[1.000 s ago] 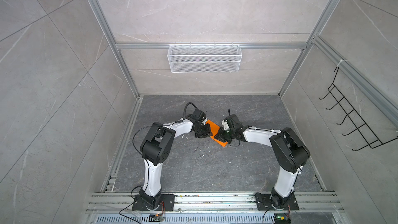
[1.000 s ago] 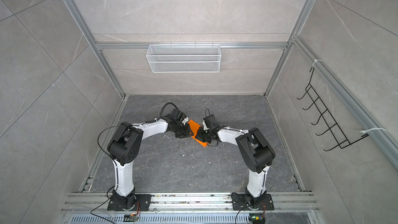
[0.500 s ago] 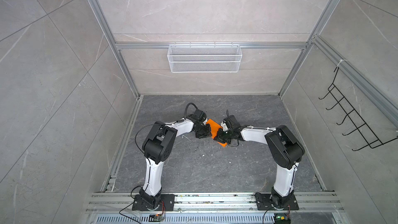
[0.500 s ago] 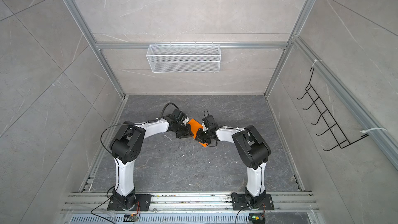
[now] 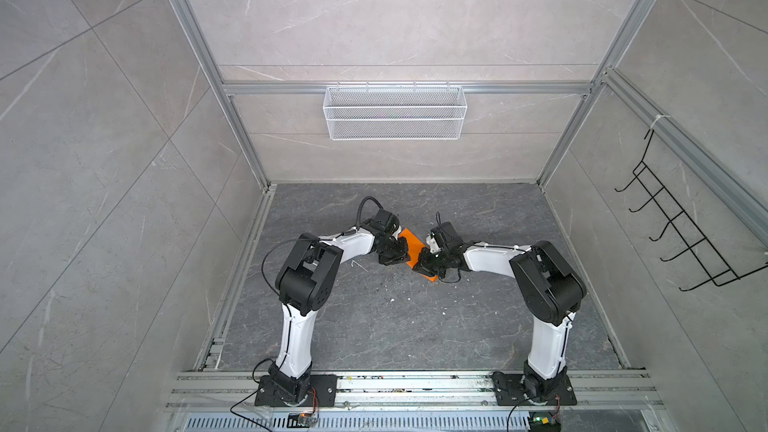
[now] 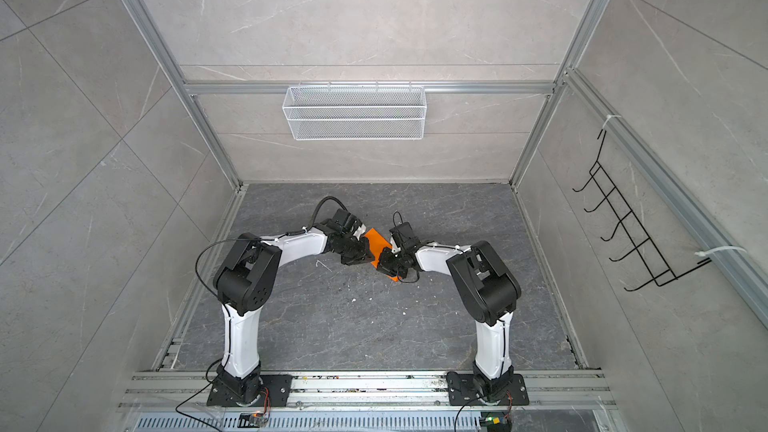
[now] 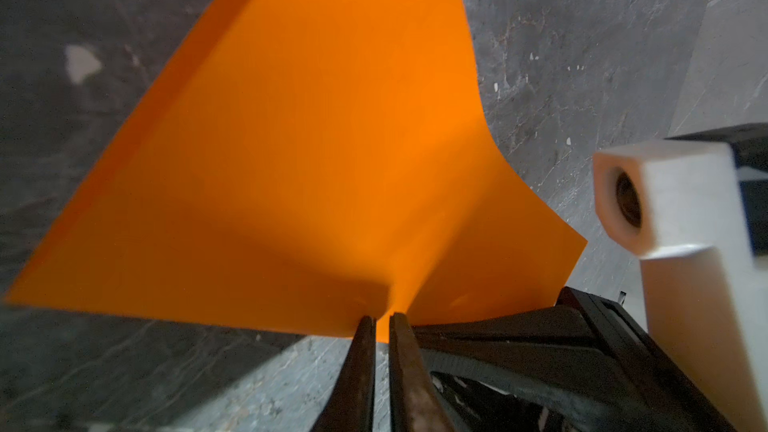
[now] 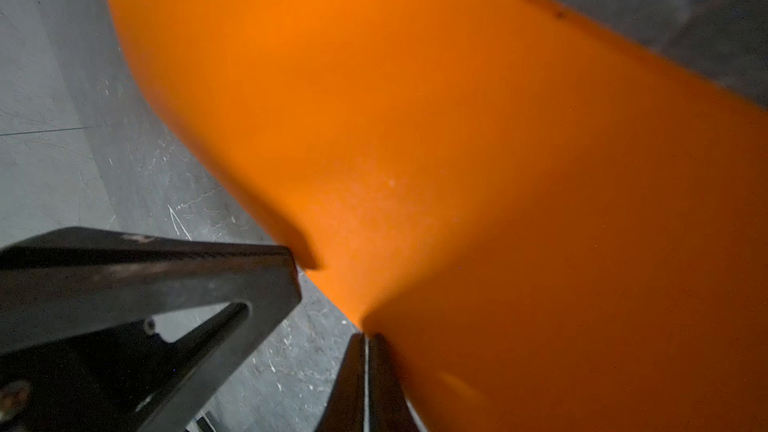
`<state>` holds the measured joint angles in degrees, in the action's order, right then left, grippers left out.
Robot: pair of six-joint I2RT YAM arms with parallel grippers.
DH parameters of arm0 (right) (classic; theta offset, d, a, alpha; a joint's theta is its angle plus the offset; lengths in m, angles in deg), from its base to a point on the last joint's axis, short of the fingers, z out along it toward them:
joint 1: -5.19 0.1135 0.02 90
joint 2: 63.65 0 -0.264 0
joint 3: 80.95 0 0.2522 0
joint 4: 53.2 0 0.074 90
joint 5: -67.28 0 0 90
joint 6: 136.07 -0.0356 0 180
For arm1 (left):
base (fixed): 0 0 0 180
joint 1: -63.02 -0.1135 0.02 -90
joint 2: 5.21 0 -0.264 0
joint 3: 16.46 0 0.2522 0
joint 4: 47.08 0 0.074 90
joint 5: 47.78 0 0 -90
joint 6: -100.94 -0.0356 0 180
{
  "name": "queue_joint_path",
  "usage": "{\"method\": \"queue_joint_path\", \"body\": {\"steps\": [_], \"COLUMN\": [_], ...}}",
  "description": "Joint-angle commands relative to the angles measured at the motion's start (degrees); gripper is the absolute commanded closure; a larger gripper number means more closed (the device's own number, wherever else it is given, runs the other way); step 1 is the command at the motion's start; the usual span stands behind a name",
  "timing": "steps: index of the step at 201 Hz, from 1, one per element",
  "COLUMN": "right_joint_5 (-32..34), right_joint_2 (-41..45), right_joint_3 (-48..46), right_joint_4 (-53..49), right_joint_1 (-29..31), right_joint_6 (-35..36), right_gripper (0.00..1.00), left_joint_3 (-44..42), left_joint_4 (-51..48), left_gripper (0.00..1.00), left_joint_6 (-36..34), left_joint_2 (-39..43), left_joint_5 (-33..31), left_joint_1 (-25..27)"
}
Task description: Fold a paper plane with a square sheet of paper (pick it up from the middle)
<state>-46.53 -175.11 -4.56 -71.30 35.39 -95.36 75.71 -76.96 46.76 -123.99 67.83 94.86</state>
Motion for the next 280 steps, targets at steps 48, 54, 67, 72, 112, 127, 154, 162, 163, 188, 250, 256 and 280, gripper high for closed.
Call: {"method": "queue_joint_path", "body": {"steps": [48, 54, 67, 72, 112, 127, 154, 162, 163, 188, 250, 256, 280], "right_joint_5": [0.7, 1.0, 2.2, 2.6, 3.8, 4.5, 5.2, 5.3, 5.4, 4.5, 0.3, 1.2, 2.0], "right_joint_2": [1.3, 1.5, 2.7, 3.1, 6.4, 7.5, 9.5, 10.3, 10.3, 12.1, 6.5, 5.3, 1.3], "right_joint_3": [0.1, 0.0, -1.5, -2.1, -6.4, -7.6, -9.9, -11.0, -11.1, -12.4, -2.5, -1.1, 2.6], "right_joint_4": [-1.0, -1.2, -1.1, -1.3, -3.3, -4.3, -5.6, -5.6, -5.6, -4.9, 0.2, -0.6, -2.7], "right_joint_1": [0.1, 0.1, 0.1, 0.1, -0.2, -0.4, -0.5, -0.6, -0.6, -0.8, 0.1, 0.1, 0.1], "right_joint_6": [1.2, 1.2, 1.0, 1.1, 2.0, 2.2, 2.2, 2.1, 2.2, 2.6, 4.6, 4.7, 4.6], "right_gripper": [0.90, 0.90, 0.90, 0.90, 0.90, 0.90, 0.90, 0.90, 0.90, 0.90, 0.88, 0.88, 0.89], "left_joint_3": [1.0, 1.0, 1.0, 1.1, 1.4, 1.6, 1.7, 1.7, 1.7, 1.7, 1.7, 1.7, 1.7], "left_joint_4": [-3.6, -3.9, -4.4, -4.5, -5.2, -5.5, -6.0, -6.0, -5.9, -6.0, -6.7, -6.8, -7.0], "left_gripper": [0.92, 0.92, 0.93, 0.93, 0.94, 0.94, 0.94, 0.94, 0.94, 0.94, 0.94, 0.94, 0.94], "left_joint_6": [-0.7, -0.8, -1.1, -1.2, -1.6, -1.9, -2.3, -2.4, -2.4, -2.7, -2.9, -2.9, -2.8], "left_joint_2": [-1.6, -1.5, -1.8, -1.9, -2.6, -2.6, -2.6, -2.5, -2.5, -2.5, -2.9, -3.0, -3.2], "left_joint_5": [-2.2, -2.5, -3.0, -3.2, -4.1, -4.4, -4.8, -4.8, -4.8, -4.7, -4.8, -4.9, -4.8], "left_joint_1": [-0.1, -0.1, -0.2, -0.2, -0.2, -0.3, -0.2, -0.3, -0.3, -0.3, -0.3, -0.3, -0.3]}}
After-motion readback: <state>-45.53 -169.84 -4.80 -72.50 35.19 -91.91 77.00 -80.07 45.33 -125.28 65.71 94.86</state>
